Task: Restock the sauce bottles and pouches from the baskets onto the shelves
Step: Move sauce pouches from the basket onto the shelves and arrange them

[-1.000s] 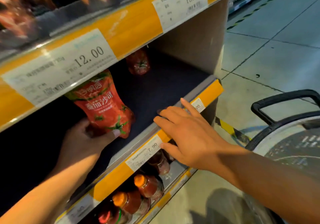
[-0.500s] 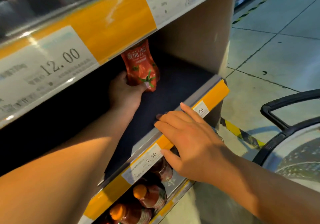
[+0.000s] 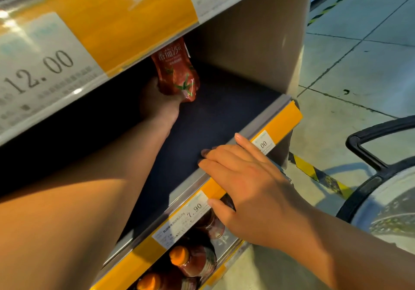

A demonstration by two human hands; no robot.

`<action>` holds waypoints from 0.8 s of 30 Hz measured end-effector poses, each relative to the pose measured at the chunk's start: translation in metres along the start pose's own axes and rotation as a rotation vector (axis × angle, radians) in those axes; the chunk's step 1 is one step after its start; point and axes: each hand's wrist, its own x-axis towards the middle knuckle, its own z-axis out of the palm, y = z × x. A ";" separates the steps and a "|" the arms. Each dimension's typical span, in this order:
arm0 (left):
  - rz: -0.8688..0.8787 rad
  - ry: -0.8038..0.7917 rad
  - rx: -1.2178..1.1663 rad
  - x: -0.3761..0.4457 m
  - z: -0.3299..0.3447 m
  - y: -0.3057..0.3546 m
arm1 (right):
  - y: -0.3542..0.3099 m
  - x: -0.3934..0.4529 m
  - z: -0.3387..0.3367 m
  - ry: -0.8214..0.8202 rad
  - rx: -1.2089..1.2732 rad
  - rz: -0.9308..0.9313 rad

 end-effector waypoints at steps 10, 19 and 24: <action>-0.033 -0.006 -0.011 0.004 0.000 0.001 | 0.002 0.000 0.001 -0.031 0.005 -0.017; -0.025 -0.059 -0.062 -0.071 -0.069 0.006 | -0.003 0.007 -0.010 -0.170 -0.096 -0.007; -0.106 -0.072 -0.147 -0.146 -0.146 0.011 | -0.019 0.011 -0.029 -0.235 -0.088 0.025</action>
